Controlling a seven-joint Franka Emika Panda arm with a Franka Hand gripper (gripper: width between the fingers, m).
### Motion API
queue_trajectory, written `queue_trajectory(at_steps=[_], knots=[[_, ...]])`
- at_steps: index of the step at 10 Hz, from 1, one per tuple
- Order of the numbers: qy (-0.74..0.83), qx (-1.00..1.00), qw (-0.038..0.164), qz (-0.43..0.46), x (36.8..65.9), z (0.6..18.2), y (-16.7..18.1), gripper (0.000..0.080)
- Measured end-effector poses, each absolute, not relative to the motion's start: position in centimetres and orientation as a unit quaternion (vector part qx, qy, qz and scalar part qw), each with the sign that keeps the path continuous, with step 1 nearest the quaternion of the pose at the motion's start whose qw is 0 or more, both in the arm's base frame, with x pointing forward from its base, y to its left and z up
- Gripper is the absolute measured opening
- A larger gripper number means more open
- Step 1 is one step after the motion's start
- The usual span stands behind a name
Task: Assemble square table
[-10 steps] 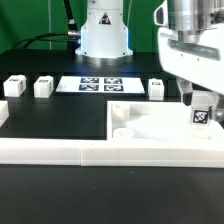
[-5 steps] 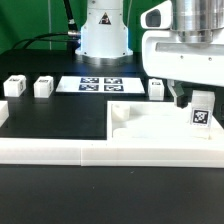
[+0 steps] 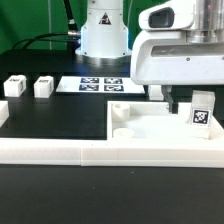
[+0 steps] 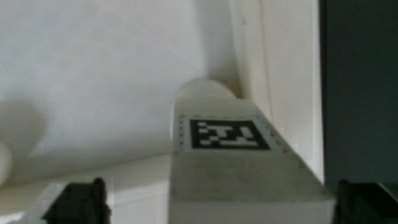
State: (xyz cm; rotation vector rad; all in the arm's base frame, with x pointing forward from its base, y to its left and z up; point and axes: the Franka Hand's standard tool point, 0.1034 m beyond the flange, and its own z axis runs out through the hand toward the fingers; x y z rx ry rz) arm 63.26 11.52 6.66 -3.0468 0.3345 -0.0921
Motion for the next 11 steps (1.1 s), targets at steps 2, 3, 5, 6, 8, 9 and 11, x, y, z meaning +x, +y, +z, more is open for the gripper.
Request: queue_trajectory(at_steps=[2,3,5,6,8,9,11], knots=[[0.130,-0.990,0.039,-0.029,63.26,6.64,11.49,0.0517],[0.176,-0.983,0.040,-0.027,63.24,6.63,11.54,0.0381],[0.237,-0.970,0.042,-0.024,63.22,6.60,11.49,0.0290],[0.265,-0.963,0.042,-0.023,63.21,6.58,11.48,0.0290],[0.413,-0.910,0.041,-0.016,63.14,6.59,11.44,0.0290],[0.470,-0.881,0.038,-0.015,63.11,6.65,11.43,0.0290],[0.614,-0.788,0.041,-0.008,63.03,6.50,11.36,0.0290]])
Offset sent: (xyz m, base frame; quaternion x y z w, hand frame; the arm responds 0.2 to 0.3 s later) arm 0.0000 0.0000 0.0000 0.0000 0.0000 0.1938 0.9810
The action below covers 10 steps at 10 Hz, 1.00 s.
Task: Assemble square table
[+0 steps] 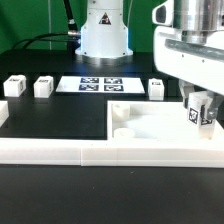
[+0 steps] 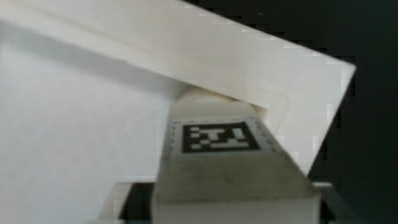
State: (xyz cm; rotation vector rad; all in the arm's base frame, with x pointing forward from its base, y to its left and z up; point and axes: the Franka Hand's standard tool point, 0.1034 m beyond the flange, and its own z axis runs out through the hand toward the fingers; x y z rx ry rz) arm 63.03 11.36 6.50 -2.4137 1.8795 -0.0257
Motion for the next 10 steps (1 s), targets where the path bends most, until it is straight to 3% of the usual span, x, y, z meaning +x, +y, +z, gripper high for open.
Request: queue_trajectory(at_steps=[3,6,7,8,9,10], knots=[[0.785,-0.617,0.060,0.019,63.03,6.55,11.95,0.0290],[0.838,-0.541,0.065,0.024,63.07,6.55,11.85,0.0290],[0.838,-0.541,0.067,0.027,63.03,6.50,12.01,0.0347],[0.832,-0.550,0.067,0.027,62.99,6.46,12.11,0.0482],[0.829,-0.555,0.067,0.026,62.99,6.46,12.11,0.0482],[0.816,-0.574,0.068,0.025,62.99,6.45,12.11,0.0613]])
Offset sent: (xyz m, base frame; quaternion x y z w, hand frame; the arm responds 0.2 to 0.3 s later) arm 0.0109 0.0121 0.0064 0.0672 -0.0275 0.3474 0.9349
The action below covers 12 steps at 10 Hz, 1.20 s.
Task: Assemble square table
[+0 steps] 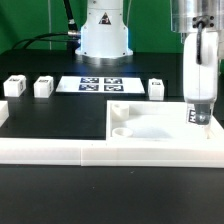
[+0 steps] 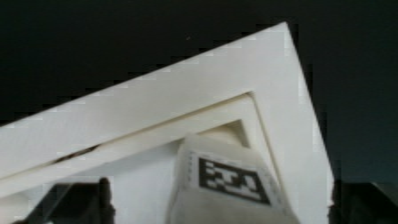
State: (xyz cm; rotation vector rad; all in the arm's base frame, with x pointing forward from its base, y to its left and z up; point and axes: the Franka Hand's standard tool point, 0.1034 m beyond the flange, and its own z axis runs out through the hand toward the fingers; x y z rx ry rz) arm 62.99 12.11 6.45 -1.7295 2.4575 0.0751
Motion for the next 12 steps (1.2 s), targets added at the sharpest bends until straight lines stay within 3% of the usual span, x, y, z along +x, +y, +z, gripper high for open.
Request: queue_trajectory(at_steps=[6,9,11,12], knots=[[0.579,-0.813,0.070,0.000,62.67,6.08,11.70,0.0649],[0.414,-0.908,0.055,-0.012,62.60,6.67,11.56,0.0649],[0.410,-0.910,0.054,-0.012,62.58,6.63,11.54,0.0649],[0.419,-0.906,0.054,-0.012,62.58,6.61,11.54,0.0526]])
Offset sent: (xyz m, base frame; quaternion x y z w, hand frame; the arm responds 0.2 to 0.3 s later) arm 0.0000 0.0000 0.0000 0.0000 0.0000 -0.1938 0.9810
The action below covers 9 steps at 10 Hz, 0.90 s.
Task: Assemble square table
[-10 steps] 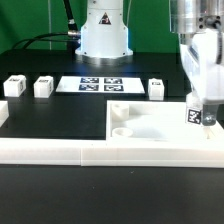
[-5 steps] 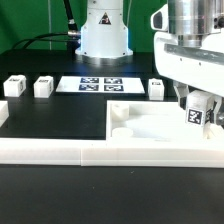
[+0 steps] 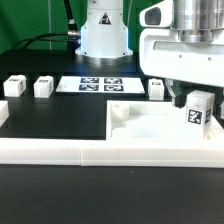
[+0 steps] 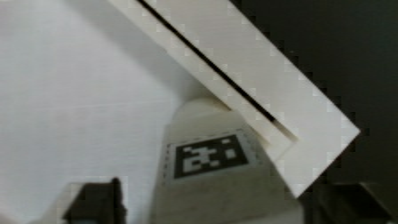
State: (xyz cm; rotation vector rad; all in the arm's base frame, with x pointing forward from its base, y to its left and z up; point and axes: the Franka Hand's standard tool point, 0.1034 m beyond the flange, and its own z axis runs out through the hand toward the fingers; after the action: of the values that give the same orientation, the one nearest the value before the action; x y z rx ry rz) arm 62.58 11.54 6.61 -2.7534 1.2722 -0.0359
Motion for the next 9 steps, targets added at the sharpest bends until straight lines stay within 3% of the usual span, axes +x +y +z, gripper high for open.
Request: queue_trajectory(at_steps=[1,2,3,9], knots=[[0.419,-0.906,0.054,-0.012,62.57,6.61,11.53,0.0392],[0.448,-0.892,0.056,-0.009,62.56,6.58,11.59,0.0392],[0.475,-0.878,0.057,-0.007,62.55,6.57,11.60,0.0288],[0.749,-0.659,0.060,0.015,62.92,6.54,11.48,0.0288]])
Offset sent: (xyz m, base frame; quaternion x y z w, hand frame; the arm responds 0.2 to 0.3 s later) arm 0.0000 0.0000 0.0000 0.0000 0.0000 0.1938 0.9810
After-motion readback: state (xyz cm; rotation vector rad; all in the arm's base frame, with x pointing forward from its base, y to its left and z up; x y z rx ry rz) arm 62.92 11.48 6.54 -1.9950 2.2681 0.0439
